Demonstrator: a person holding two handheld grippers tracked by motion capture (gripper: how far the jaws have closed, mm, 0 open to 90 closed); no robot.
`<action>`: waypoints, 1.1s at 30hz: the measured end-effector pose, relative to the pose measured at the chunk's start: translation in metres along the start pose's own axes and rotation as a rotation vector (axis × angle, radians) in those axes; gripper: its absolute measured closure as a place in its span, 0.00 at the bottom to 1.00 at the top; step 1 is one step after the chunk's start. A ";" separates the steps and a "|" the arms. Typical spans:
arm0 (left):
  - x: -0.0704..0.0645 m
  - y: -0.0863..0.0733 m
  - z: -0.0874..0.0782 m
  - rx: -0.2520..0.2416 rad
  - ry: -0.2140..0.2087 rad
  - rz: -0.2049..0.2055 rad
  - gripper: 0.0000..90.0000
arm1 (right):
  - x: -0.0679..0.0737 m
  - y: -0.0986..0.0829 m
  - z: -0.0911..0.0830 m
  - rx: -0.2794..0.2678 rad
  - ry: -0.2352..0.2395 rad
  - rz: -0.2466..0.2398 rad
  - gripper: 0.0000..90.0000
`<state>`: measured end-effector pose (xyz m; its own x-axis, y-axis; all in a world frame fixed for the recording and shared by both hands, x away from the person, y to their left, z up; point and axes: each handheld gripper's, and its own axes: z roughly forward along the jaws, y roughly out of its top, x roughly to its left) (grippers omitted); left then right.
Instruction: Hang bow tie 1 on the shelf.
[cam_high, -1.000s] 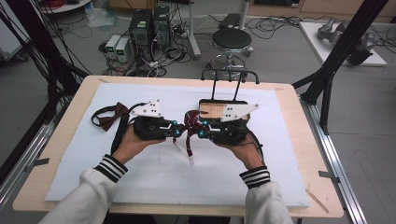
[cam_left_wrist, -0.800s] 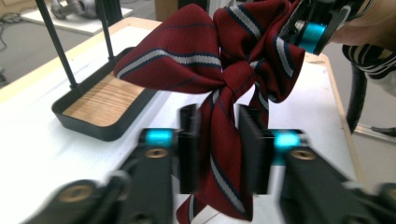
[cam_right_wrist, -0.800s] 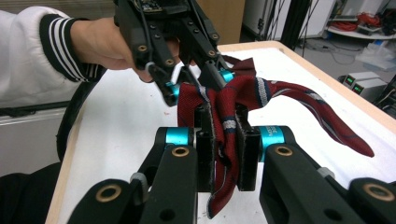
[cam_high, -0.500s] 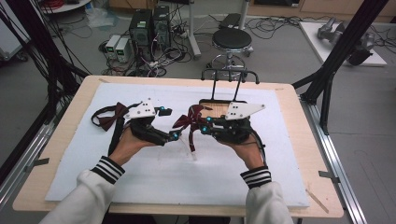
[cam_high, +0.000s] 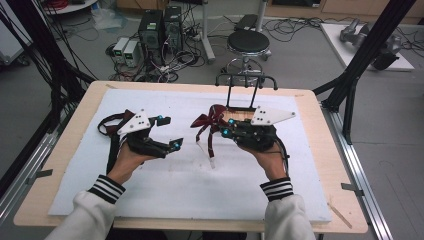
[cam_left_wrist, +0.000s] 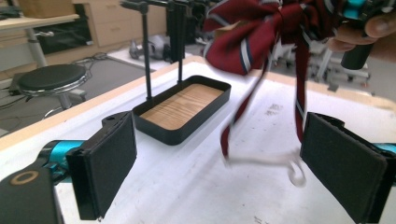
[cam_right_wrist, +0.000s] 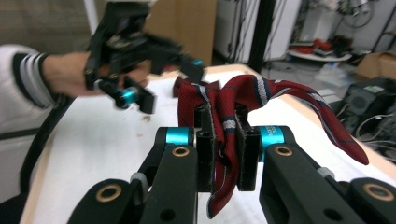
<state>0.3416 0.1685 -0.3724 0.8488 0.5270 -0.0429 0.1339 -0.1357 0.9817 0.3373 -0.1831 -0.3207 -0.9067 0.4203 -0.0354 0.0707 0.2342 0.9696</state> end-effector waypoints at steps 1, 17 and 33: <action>0.000 -0.003 -0.003 -0.003 0.004 -0.002 0.13 | -0.002 0.000 -0.002 -0.012 -0.016 0.002 0.91; 0.011 -0.042 -0.061 -0.036 0.171 -0.021 0.13 | -0.018 -0.001 -0.031 -0.100 -0.174 0.008 0.91; 0.016 -0.081 -0.111 -0.122 0.338 -0.026 0.13 | -0.036 -0.006 -0.061 -0.158 -0.355 0.037 0.91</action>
<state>0.2874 0.2808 -0.4322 0.6262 0.7793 -0.0241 0.0740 -0.0286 0.9969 0.3441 -0.2529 -0.3105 -0.7023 0.7098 -0.0540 0.0106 0.0864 0.9962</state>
